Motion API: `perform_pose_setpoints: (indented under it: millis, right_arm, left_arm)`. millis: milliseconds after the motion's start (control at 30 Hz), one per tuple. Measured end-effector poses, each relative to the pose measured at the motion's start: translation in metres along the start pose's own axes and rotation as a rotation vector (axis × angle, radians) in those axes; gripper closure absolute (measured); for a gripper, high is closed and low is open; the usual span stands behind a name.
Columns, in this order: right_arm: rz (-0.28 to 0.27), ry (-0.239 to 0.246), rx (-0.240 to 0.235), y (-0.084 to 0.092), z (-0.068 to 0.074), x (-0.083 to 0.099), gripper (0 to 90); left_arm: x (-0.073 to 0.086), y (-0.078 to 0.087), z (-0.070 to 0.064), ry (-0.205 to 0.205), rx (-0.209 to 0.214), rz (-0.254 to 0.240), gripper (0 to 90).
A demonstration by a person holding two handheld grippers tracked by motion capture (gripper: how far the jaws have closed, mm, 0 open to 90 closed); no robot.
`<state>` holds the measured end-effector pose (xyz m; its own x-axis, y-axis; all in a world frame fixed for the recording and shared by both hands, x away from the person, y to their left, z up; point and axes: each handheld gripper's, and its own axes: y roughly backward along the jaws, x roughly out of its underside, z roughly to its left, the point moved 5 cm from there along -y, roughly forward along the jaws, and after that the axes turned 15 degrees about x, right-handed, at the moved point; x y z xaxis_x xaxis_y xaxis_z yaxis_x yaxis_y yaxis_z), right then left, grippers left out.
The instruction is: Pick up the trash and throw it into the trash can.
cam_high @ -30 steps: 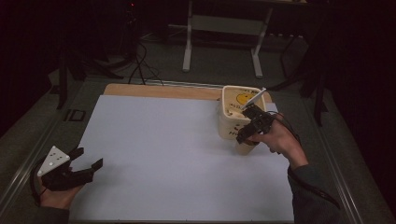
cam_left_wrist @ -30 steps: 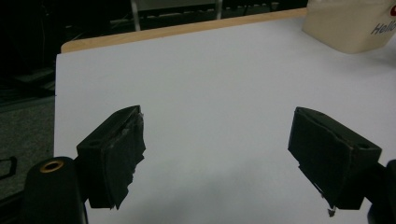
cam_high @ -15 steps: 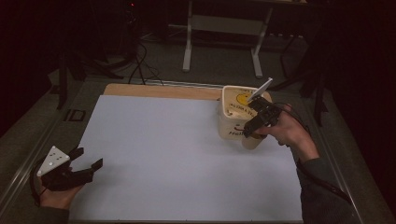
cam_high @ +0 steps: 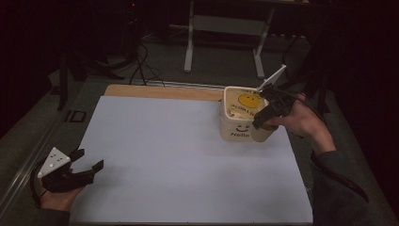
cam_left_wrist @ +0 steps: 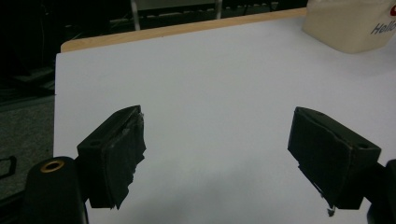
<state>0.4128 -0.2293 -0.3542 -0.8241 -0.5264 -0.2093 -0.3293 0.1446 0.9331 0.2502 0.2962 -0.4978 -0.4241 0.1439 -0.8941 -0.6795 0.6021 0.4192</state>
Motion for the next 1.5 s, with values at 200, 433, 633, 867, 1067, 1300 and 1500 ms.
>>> perform_pose_setpoints:
  millis: [200,433,633,867,1067,1300,1500]
  right_arm:
    - [0.003,-0.030,0.001,0.011,-0.014,-0.004,21.0]
    - [0.005,-0.050,0.009,0.017,-0.023,-0.006,21.1]
    - [-0.002,-0.078,0.013,0.025,-0.032,-0.009,21.2]
    - [-0.015,-0.087,0.012,0.028,-0.034,-0.014,21.2]
    - [-0.024,-0.096,0.014,0.027,-0.035,-0.020,21.4]
    - [-0.037,-0.110,0.009,0.030,-0.036,-0.030,21.6]
    - [-0.035,-0.109,0.007,0.028,-0.036,-0.036,21.5]
  left_arm:
    - [0.000,0.000,0.000,0.000,0.000,0.000,18.8]
    - [0.000,0.000,0.000,-0.002,0.001,0.003,18.8]
    - [0.000,0.000,0.000,0.000,0.000,0.002,18.8]
    - [0.000,0.000,0.000,0.001,0.000,0.001,18.8]
    - [0.000,0.001,0.000,0.003,0.000,-0.004,18.8]
    - [0.001,0.002,0.001,0.005,0.000,-0.004,18.8]
    - [0.001,0.001,0.001,0.005,-0.001,0.000,18.8]
